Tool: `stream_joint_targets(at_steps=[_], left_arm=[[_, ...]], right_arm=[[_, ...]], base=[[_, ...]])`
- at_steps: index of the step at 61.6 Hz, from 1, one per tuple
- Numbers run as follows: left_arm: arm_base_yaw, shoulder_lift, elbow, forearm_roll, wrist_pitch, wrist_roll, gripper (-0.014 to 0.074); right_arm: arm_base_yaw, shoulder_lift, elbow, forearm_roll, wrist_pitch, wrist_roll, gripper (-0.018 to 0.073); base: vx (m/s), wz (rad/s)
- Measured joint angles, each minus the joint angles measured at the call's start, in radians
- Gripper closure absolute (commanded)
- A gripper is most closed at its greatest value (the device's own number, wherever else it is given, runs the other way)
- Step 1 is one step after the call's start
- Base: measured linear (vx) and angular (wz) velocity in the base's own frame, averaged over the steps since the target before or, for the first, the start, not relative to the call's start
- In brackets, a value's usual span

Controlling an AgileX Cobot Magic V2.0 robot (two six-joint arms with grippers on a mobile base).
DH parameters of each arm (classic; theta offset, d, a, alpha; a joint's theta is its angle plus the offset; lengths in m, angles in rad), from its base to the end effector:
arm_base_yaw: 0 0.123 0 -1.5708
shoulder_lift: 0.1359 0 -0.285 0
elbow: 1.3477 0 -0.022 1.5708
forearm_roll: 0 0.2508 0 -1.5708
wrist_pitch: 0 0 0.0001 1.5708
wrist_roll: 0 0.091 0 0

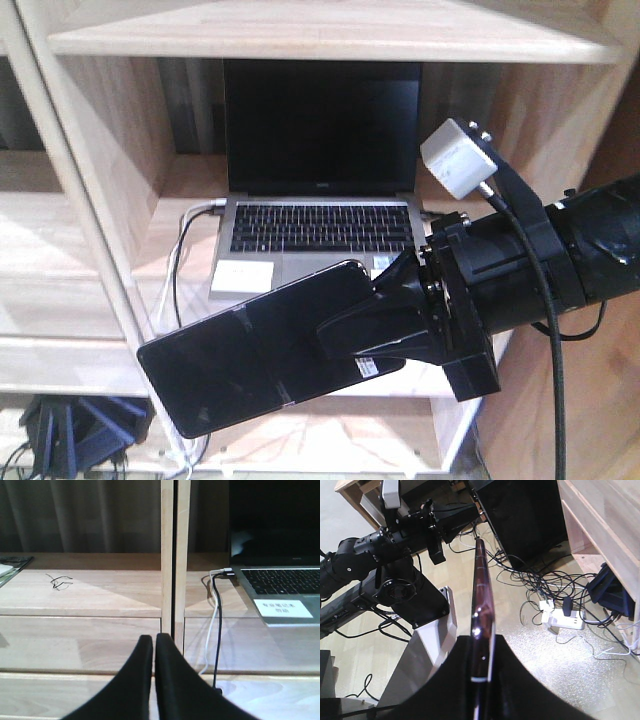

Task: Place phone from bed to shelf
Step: 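Drive up to the shelf with the phone held in the right gripper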

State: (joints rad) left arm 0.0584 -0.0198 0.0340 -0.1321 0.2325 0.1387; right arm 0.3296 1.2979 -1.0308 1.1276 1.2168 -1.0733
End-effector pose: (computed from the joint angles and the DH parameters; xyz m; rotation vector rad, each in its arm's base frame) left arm 0.0553 0.0005 0.1819 -0.0193 1.7282 0.0243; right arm 0.1985 0.1494 0.3404 -1.1828 1.9931 1.2312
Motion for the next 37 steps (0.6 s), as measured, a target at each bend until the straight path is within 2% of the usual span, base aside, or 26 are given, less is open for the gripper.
stream_joint_targets(at_steps=[37], left_arm=[[0.000,0.000,0.000,0.000,0.000,0.000,0.0596]], right_arm=[[0.000,0.000,0.000,0.000,0.001,0.000,0.0561]], base=[[0.11,0.01]])
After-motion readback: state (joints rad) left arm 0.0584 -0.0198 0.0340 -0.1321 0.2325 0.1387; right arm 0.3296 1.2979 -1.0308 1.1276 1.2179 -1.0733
